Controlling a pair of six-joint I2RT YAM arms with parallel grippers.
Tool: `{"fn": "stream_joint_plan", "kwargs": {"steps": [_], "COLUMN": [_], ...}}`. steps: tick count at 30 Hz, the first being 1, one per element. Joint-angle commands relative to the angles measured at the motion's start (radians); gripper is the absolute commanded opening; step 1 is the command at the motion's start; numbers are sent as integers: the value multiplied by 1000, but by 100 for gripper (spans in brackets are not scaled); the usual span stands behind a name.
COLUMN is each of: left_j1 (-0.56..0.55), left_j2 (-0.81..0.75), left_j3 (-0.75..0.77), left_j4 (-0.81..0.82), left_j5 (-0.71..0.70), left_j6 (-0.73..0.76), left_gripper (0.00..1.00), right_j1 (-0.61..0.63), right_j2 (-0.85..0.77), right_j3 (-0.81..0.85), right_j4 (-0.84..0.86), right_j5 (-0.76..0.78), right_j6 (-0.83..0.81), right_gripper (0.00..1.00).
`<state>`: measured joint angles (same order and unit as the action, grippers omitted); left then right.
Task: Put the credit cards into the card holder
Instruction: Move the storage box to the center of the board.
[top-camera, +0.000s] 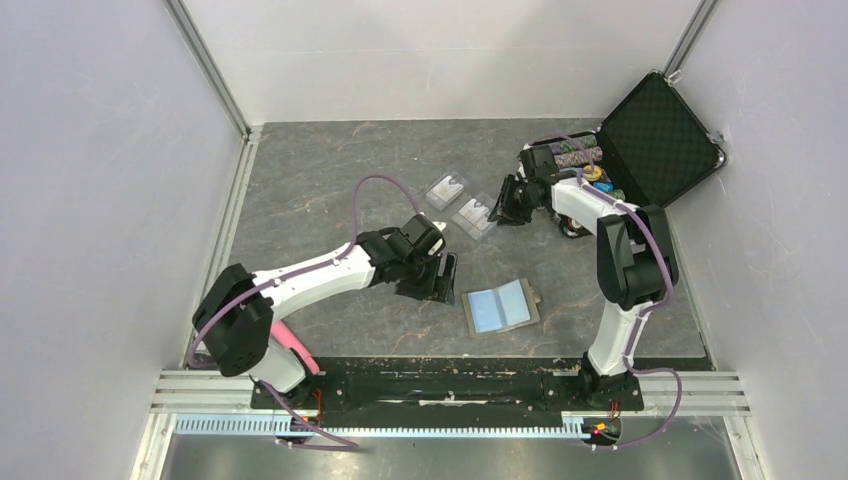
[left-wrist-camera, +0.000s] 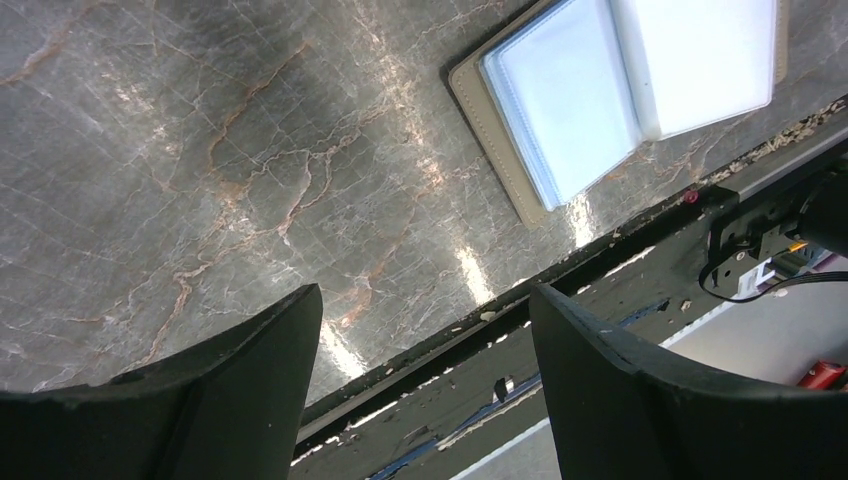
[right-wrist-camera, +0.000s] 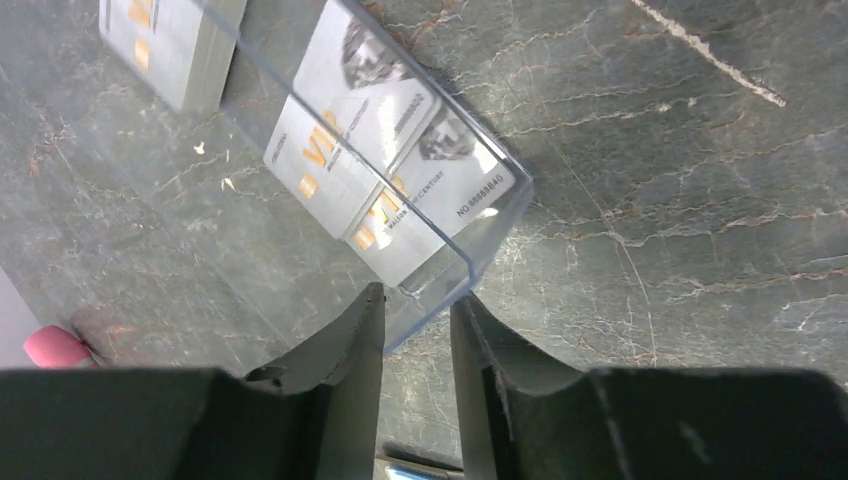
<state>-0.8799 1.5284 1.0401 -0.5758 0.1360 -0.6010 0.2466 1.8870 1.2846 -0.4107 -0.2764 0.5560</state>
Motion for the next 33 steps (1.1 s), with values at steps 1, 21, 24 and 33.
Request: {"fn": "stream_joint_plan", "kwargs": {"steps": [1,21,24,33], "left_j1": [15,271,279,280], "left_j2": [-47,-91,-66,48], "left_j3": [42,32,35,20], "left_j4": [-13,24,30,28], "left_j5": [-21,72,46,-14], "left_j6": [-19,-35,-33,-21], "left_gripper": [82,82,78,56], "right_j1": [20,296,313,324], "right_j2": [8,-61,-76,-163], "right_j3": [59,-38,-64,-207], "right_j4": [-74,-67,-33,109], "right_j5": [-7,-133,-172,-223], "right_j6": [-110,-91,-61,57], "right_gripper": [27,22,23,25]}}
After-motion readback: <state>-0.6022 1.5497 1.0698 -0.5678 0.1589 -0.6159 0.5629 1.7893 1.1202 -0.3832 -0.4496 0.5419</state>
